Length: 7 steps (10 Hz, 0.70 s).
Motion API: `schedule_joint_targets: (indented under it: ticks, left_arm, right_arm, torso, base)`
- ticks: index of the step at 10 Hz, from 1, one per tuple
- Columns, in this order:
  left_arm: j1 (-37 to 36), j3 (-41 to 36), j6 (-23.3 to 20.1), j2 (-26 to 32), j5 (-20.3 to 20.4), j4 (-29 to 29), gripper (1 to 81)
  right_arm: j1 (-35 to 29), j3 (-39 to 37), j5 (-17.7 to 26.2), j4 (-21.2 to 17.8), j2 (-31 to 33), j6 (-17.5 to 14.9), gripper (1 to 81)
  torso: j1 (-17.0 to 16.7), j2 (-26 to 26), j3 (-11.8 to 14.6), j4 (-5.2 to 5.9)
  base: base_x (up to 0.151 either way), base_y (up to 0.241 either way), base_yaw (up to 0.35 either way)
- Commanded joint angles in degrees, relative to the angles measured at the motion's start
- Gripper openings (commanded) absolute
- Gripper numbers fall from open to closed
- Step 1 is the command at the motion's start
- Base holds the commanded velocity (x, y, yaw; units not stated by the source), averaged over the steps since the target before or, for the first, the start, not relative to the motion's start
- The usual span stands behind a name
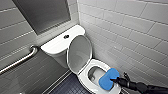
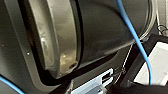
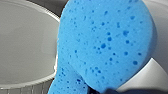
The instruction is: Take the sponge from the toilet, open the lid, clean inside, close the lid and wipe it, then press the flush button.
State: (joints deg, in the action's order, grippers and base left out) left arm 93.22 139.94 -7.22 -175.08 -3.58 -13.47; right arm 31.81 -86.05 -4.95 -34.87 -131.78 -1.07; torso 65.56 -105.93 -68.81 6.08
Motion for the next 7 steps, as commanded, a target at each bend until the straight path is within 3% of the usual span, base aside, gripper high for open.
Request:
schedule_joint_targets:
  ticks: [1, 3, 4, 6, 7]
  left_arm:
    - [2.6, -0.6, -0.1, -0.4, -5.4, -0.1, 81.1]
    - [2.6, -0.6, -0.1, -0.5, -5.4, -0.1, 81.1]
    - [2.5, -0.6, -0.1, -0.5, -5.4, -0.1, 81.1]
    - [2.6, -0.6, -0.1, -0.5, -5.5, -0.1, 81.1]
    - [2.5, -0.6, -0.1, -0.5, -5.5, -0.1, 81.1]
  right_arm:
    - [-12.4, -13.8, 17.7, 1.6, -11.5, -0.2, 1.0]
    - [-14.9, -15.2, 18.4, 1.6, -13.6, -0.2, 1.0]
    - [-16.0, -14.8, 18.5, 1.5, -13.6, 0.1, 1.0]
    - [-17.3, -13.9, 18.5, 1.1, -13.4, 0.3, 1.0]
    - [-17.9, -13.5, 18.4, 0.9, -13.4, 0.3, 1.0]
  torso:
    - [0.0, 0.0, 0.0, 0.00]
    - [0.0, 0.0, 0.0, 0.00]
    - [0.0, 0.0, 0.0, 5.60]
    - [0.0, 0.0, 0.0, 6.72]
    - [0.0, 0.0, 0.0, 8.46]
  base:
    - [0.000, 0.000, 0.000]
    - [0.000, 0.000, 0.000]
    - [0.000, 0.000, 0.000]
    - [0.000, 0.000, 0.000]
    - [0.000, 0.000, 0.000]
